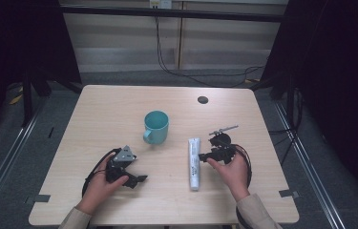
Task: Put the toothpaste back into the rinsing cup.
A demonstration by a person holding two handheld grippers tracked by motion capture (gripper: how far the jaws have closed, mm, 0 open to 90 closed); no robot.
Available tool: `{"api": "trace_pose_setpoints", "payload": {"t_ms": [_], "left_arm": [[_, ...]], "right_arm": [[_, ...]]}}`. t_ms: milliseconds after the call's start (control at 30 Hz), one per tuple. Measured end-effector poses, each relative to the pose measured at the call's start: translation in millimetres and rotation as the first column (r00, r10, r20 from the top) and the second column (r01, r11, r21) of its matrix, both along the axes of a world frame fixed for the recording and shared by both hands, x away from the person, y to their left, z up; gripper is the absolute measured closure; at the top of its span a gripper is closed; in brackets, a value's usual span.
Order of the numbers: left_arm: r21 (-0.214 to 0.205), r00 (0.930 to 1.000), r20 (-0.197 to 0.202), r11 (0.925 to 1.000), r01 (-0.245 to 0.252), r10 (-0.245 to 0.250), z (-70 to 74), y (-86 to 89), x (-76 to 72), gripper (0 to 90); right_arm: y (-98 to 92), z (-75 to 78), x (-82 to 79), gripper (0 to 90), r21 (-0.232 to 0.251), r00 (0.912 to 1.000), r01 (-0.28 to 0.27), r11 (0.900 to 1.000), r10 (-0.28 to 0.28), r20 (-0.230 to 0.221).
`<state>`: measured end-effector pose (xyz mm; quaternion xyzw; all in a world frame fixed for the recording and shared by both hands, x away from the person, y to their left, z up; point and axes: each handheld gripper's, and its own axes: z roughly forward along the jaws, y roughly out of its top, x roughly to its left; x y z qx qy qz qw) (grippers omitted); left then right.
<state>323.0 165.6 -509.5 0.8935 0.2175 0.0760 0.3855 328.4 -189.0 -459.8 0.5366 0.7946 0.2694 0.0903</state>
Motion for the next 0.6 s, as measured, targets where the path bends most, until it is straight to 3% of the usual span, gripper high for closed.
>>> {"api": "trace_pose_setpoints", "payload": {"t_ms": [167,333,533,600], "left_arm": [[0.000,1.0000,-0.002,1.0000,-0.001,0.001,0.0,0.4,-0.3,10.5],[0.001,1.0000,-0.001,1.0000,0.004,-0.004,0.1,0.8,0.0,10.7],[0.002,1.0000,-0.002,1.0000,0.003,-0.003,0.1,0.9,-0.1,10.7],[0.000,1.0000,0.000,1.0000,0.002,-0.002,0.0,0.8,-0.1,10.7]], "right_arm": [[11.7,1.9,4.2,39.2,0.029,0.9995,0.004,0.9996,-0.003,-0.030],[18.1,-3.1,9.3,39.8,0.012,0.9977,-0.006,0.9999,0.007,-0.067],[23.9,-8.3,16.5,38.8,0.049,0.9961,0.007,0.9988,-0.003,-0.089],[27.7,-11.7,19.5,38.9,0.047,0.9931,0.009,0.9989,-0.003,-0.117]]}}
